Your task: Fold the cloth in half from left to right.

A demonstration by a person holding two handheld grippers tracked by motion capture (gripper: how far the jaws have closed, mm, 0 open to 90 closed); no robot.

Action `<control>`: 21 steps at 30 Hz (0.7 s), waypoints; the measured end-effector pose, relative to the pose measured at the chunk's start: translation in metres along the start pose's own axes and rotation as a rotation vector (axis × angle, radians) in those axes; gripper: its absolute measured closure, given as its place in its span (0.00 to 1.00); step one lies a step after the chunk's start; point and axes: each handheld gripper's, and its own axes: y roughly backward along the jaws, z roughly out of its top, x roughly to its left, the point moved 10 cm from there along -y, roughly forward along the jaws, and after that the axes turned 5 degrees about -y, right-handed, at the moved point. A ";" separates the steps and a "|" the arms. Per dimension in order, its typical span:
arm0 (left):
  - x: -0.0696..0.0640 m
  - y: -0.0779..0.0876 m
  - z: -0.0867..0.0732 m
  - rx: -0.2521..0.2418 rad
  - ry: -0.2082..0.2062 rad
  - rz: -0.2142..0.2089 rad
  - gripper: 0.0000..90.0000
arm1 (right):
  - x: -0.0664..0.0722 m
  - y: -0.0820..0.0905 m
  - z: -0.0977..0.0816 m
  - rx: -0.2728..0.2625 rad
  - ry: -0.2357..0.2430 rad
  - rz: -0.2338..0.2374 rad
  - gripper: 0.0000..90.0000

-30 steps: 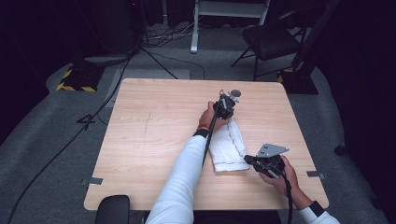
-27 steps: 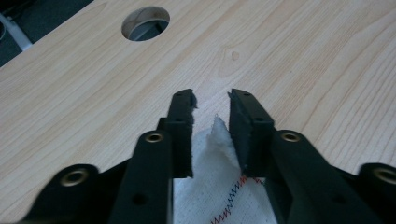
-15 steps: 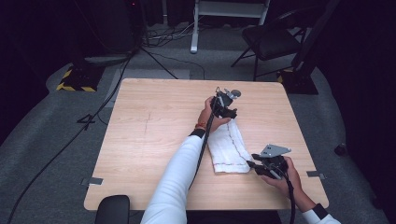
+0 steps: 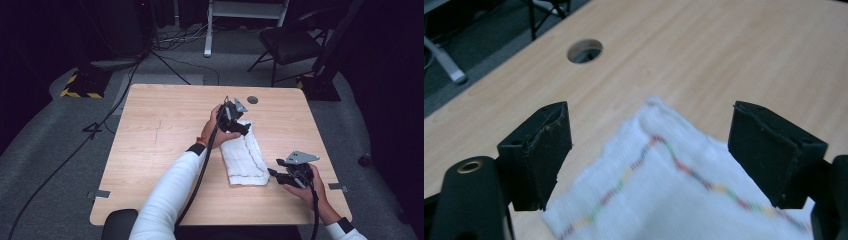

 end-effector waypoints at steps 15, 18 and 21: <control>-0.069 0.040 -0.079 0.067 -0.057 -0.184 0.21 | -0.010 -0.019 -0.002 0.031 0.011 -0.005 0.52; -0.082 0.035 -0.085 0.097 -0.083 -0.206 0.22 | -0.008 -0.025 -0.003 0.049 0.023 0.005 0.53; -0.091 0.027 -0.092 0.128 -0.108 -0.215 0.22 | -0.009 -0.027 -0.006 0.062 0.027 0.002 0.53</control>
